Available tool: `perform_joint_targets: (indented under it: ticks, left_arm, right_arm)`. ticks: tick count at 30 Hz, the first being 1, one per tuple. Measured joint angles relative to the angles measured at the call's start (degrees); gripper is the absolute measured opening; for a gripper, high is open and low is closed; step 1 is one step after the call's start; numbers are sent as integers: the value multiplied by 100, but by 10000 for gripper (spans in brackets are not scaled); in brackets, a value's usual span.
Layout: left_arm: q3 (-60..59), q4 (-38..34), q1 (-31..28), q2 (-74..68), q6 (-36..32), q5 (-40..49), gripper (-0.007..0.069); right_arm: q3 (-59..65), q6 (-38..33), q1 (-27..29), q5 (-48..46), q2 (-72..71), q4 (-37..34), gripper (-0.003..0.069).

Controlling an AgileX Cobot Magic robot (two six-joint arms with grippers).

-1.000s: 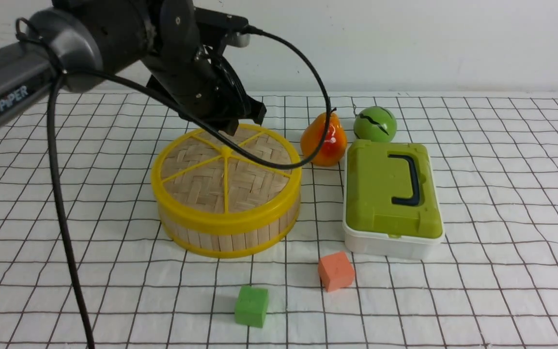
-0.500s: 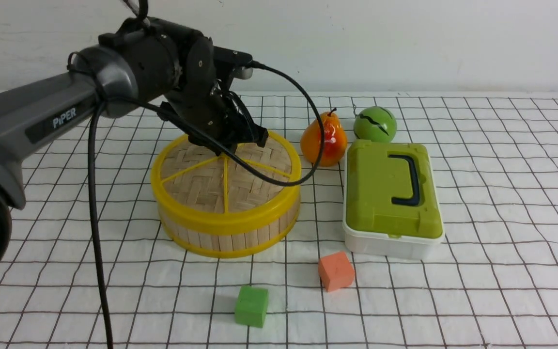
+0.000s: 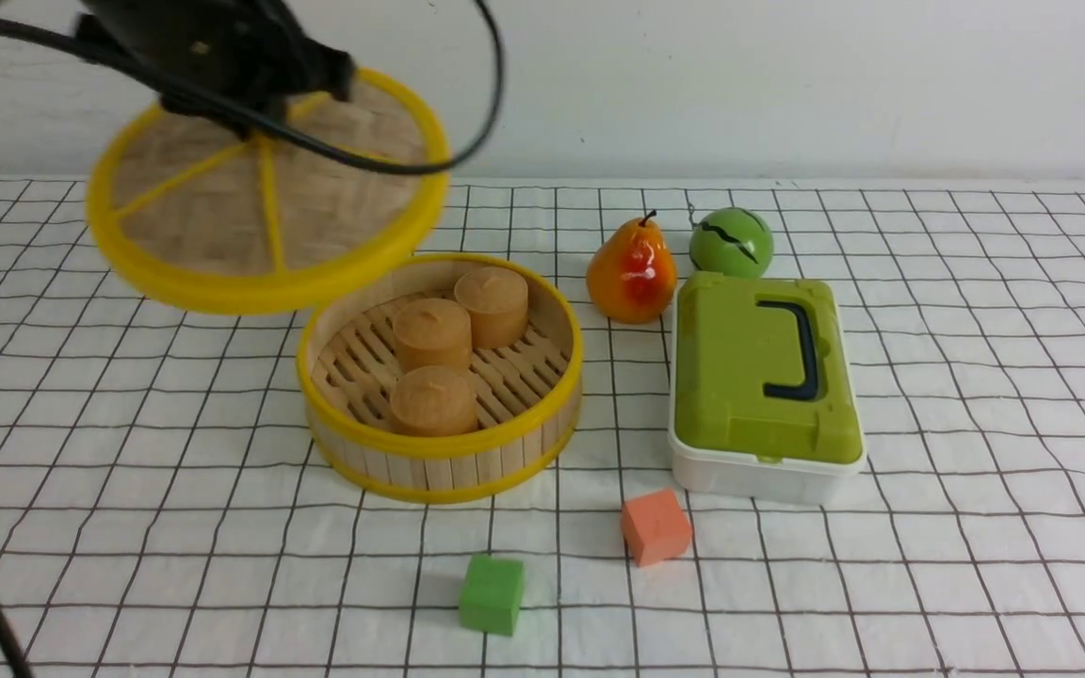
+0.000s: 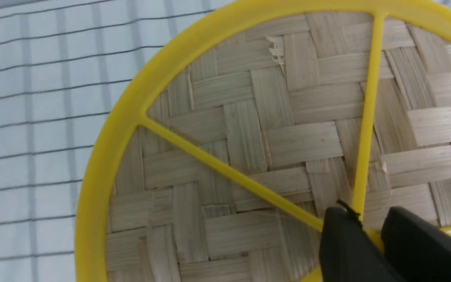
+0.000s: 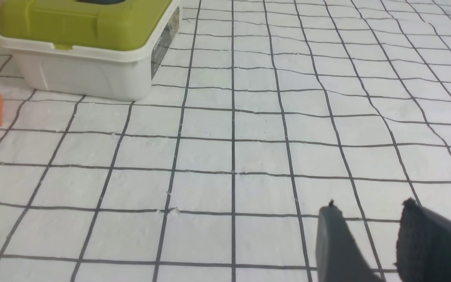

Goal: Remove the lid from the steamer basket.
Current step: Use the left arm to place the steamer lid on the table

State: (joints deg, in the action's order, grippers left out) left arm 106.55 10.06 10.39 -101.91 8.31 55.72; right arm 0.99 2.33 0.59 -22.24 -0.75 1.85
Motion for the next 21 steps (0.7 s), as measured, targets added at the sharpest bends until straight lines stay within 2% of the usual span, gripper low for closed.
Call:
perform_joint_targets:
  ticks: [1,3,8,12,18,21]
  left_arm:
    - [-25,0,-47,0,0,0,104]
    - [-419,17,-595,39,105,-75,104]
    - [-1503,-4,-1285,-218,499,-1000,104]
    - [-1996,59,-1384,-679,851,-1756,104]
    - [-2023,66,-1338,-1300,1261,-2021,108]
    - [-2023,60,-1332,-1369,1324,-2016,169]
  right_arm:
    - [0,0,0,0,0,0,239]
    - [0,0,0,0,0,0,239]
    - [0,0,0,0,0,0,239]
    - [0,-5,0,0,0,0,239]
    - [0,-5,0,0,0,0,239]
    - [0,-5,0,0,0,0,239]
